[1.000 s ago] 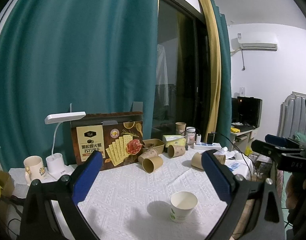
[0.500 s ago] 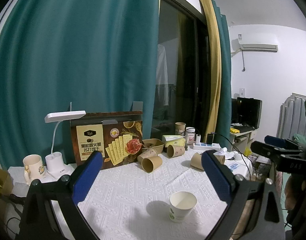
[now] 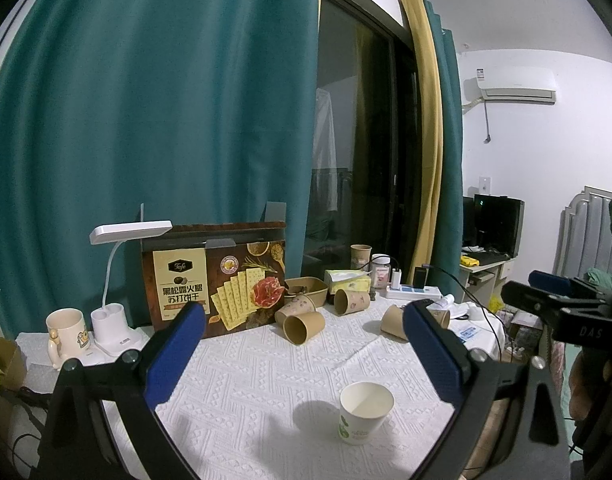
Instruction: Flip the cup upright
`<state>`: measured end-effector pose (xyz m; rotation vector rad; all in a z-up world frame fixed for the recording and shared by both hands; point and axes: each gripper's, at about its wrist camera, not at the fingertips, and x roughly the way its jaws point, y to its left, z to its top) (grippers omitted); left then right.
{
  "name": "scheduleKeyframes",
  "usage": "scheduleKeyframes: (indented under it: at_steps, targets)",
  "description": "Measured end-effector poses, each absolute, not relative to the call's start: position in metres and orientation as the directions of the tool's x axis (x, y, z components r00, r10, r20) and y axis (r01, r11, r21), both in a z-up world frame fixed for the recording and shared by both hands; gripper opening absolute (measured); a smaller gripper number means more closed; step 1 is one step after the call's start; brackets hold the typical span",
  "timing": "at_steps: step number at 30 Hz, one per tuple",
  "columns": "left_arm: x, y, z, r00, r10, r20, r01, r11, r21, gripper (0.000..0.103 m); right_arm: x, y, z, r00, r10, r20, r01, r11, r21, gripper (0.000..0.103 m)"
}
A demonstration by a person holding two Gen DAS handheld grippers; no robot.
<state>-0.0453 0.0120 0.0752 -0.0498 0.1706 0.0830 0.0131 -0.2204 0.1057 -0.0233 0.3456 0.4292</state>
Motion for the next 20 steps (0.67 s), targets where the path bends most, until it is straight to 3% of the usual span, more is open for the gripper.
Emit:
scheduleKeyframes:
  at_steps: [20]
  targets:
    - [-0.0488,0.0067,0.0730,0.982,0.071,-0.173,-0.080,0.996,-0.043,0.099,0.0130,-0.2199,0.1056,0.852,0.404,-0.334,-0.411,0.910,0.051,0.091]
